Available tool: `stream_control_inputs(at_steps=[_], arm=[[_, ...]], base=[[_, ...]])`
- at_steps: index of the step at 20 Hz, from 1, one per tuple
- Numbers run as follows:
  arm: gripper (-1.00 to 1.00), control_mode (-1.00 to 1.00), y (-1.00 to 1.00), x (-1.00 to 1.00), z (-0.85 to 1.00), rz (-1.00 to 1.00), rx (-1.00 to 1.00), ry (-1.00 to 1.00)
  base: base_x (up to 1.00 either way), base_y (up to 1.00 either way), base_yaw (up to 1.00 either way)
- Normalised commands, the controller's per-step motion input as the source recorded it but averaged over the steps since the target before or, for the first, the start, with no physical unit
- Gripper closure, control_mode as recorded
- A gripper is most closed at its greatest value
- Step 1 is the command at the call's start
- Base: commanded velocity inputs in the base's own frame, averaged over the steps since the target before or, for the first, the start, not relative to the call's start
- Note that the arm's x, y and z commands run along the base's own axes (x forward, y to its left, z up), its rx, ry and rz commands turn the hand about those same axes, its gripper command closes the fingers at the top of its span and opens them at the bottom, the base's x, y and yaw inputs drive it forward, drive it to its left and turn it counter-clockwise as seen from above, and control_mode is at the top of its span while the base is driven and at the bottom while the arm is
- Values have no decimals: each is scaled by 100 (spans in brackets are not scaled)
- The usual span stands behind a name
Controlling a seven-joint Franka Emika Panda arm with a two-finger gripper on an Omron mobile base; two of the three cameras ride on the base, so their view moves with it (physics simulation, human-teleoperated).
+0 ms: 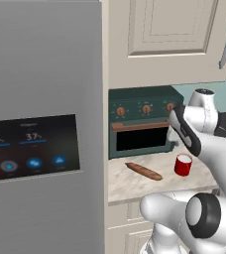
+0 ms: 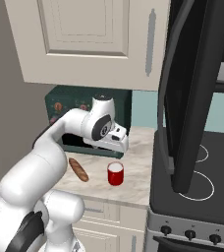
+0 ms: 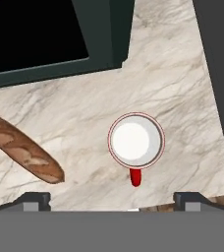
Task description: Pick the mug from the counter and place it inside the microwave. Then close the microwave.
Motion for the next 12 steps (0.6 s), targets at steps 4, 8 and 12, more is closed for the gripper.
stream_control_inputs(at_steps=[4,8,12], arm=[[-100,-100,-6,0,-17,0,0,3],[-100,-100,-13,0,-21,0,0,3],[-100,-100,-15,-6,-29,0,0,0]], base=[[0,0,0],[0,0,0],[0,0,0]])
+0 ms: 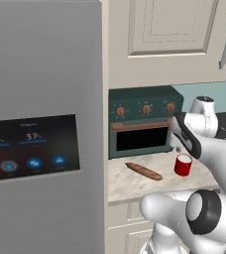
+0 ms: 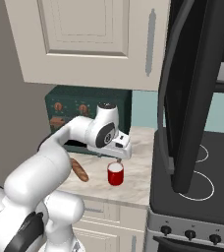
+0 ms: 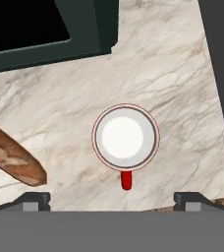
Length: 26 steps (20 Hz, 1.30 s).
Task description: Pick the mug from the counter and place it inside the microwave. Then close the microwave.
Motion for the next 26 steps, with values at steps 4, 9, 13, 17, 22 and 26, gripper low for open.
stream_control_inputs(at_steps=[4,9,13,17,22,26], arm=[[-100,-100,-13,-15,-19,0,0,0],[-100,-100,-3,-1,-21,0,0,0],[-100,-100,0,0,-26,0,0,0],[-100,-100,0,0,-29,0,0,-3],[-100,-100,0,0,-24,0,0,-7],[-100,-100,0,-11,-8,1,0,-8]], base=[[0,0,0],[0,0,0],[0,0,0],[0,0,0],[0,0,0],[0,0,0]])
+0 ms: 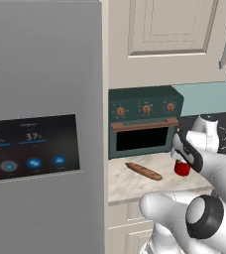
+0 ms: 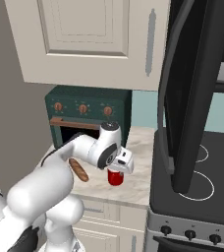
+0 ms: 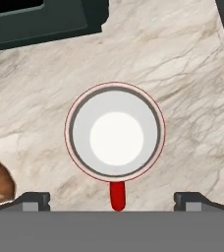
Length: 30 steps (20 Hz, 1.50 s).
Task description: Pick the mug from the counter and place it inside the microwave. Then close the microwave.
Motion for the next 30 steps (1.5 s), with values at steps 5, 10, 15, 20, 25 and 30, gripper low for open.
stream_control_inputs(at_steps=[5,10,15,20,25,30], arm=[[-100,-100,0,-27,-7,4,1,-11],[-100,-100,0,-22,-1,4,0,-8],[-100,-100,0,1,-12,2,0,-8],[-100,-100,0,11,-9,0,0,-4],[-100,-100,-4,6,-3,0,0,-1],[-100,-100,-7,19,0,0,-4,3]], base=[[0,0,0],[0,0,0],[0,0,0],[0,0,0],[0,0,0],[0,0,0]])
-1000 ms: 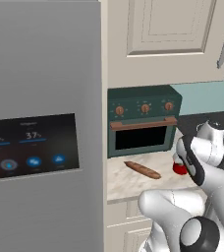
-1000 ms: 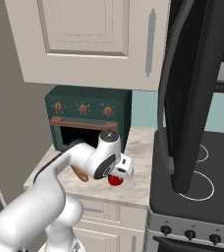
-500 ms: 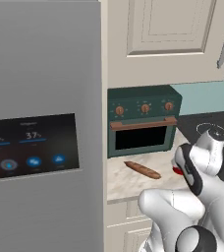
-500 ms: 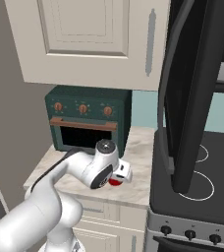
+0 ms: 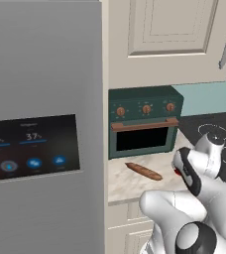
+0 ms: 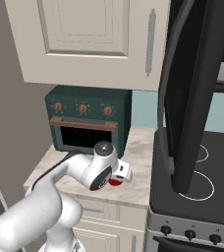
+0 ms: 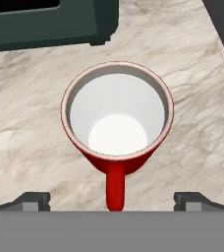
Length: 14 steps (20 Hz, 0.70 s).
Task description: Pick the mug from the counter and place it inside the microwave. Then close the microwave.
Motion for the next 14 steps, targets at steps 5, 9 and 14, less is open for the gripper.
stream_control_inputs(at_steps=[5,9,14], arm=[[-100,-100,-4,13,0,0,-3,6],[-100,-100,0,1,0,0,0,1],[-100,-100,0,0,-7,0,0,0]], base=[[0,0,0],[0,0,0],[0,0,0]])
